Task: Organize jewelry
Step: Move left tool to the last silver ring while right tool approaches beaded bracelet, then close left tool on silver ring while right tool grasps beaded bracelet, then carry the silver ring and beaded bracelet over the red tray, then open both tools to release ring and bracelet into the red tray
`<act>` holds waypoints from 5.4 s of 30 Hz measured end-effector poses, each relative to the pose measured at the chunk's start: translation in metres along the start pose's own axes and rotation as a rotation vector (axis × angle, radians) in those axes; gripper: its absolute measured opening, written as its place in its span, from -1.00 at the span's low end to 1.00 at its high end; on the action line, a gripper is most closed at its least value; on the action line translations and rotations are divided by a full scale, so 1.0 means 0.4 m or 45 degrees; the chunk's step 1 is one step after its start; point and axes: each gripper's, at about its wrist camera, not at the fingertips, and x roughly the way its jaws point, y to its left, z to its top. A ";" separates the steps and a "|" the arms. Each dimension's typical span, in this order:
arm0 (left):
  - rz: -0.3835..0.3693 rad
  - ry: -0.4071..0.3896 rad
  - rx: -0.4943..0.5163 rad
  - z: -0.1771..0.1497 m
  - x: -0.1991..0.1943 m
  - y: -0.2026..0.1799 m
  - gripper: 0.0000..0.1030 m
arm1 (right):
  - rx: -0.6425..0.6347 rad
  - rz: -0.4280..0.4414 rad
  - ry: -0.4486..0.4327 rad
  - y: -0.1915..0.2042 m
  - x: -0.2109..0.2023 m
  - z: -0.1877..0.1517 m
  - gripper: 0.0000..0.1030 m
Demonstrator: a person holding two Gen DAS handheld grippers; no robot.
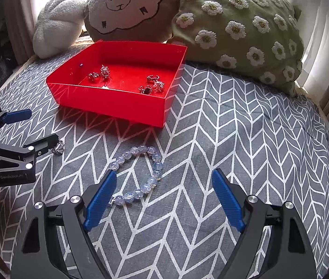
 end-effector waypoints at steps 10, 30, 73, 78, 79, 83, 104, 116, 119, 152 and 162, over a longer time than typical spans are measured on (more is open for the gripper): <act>-0.056 -0.018 0.014 -0.006 -0.017 -0.017 0.70 | -0.010 0.007 0.014 0.009 0.006 -0.005 0.59; -0.099 0.016 0.094 -0.026 0.002 -0.064 0.71 | -0.038 0.017 0.077 0.019 0.048 -0.013 0.39; -0.239 -0.039 0.117 0.003 -0.057 -0.063 -0.52 | -0.033 0.044 -0.083 0.004 -0.042 0.014 -0.81; -0.221 -0.080 0.127 0.011 -0.090 -0.063 -0.52 | -0.048 0.067 -0.128 0.018 -0.086 0.017 -0.81; -0.213 -0.086 0.130 0.012 -0.094 -0.063 -0.52 | -0.050 0.069 -0.136 0.021 -0.092 0.018 -0.82; -0.206 -0.107 0.131 0.010 -0.112 -0.062 -0.52 | -0.070 0.067 -0.175 0.033 -0.122 0.017 -0.81; -0.157 -0.184 0.111 0.195 -0.161 -0.023 -0.52 | -0.024 0.135 -0.287 0.036 -0.196 0.216 -0.82; -0.105 -0.040 0.061 0.352 0.060 -0.027 -0.52 | 0.057 0.146 -0.169 0.038 0.003 0.386 -0.82; -0.098 0.008 0.068 0.352 0.109 -0.030 -0.52 | 0.074 0.163 -0.107 0.034 0.072 0.391 -0.82; -0.046 0.083 0.147 0.324 0.193 -0.048 -0.50 | 0.110 0.212 0.153 0.029 0.238 0.353 -0.80; -0.053 0.062 0.140 0.324 0.173 -0.048 -0.49 | 0.104 0.200 0.124 0.027 0.207 0.358 -0.80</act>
